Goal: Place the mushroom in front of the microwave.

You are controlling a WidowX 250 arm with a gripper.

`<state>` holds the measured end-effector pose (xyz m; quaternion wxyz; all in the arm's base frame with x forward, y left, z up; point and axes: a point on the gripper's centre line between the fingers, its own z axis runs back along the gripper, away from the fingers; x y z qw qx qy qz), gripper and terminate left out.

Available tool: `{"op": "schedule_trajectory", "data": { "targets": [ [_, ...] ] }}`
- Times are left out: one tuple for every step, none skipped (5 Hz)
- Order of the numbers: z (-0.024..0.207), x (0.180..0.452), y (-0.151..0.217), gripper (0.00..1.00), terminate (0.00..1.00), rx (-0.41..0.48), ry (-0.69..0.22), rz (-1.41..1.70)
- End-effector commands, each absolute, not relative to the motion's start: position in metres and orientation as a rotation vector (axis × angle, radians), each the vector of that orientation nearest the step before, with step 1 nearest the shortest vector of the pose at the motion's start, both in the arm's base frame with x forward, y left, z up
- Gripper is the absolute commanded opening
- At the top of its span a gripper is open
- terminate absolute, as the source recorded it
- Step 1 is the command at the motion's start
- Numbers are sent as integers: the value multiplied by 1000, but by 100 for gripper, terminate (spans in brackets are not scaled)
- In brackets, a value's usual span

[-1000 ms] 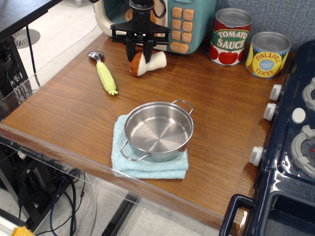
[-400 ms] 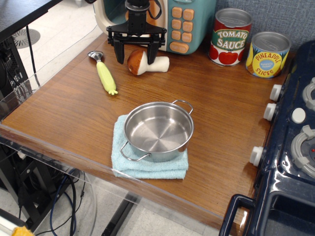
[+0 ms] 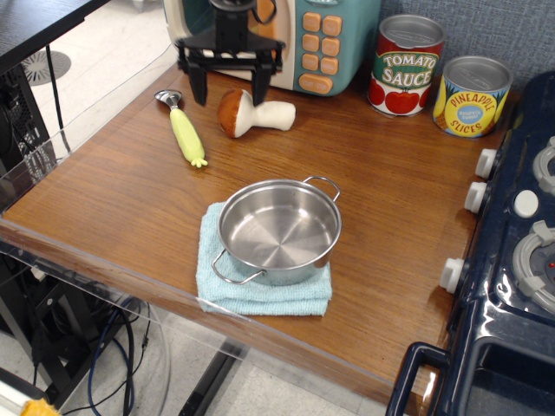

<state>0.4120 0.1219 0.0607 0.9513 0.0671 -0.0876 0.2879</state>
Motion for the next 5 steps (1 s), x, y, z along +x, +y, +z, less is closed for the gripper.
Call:
{"op": "schedule_trajectory", "data": {
  "targets": [
    [127, 390, 131, 100, 0, 71, -342, 609],
    [125, 387, 126, 100, 0, 61, -334, 577],
    [125, 387, 126, 100, 0, 61, -334, 577],
    [125, 387, 126, 100, 0, 61, -334, 577],
    [125, 387, 126, 100, 100, 61, -334, 577]
  ]
}}
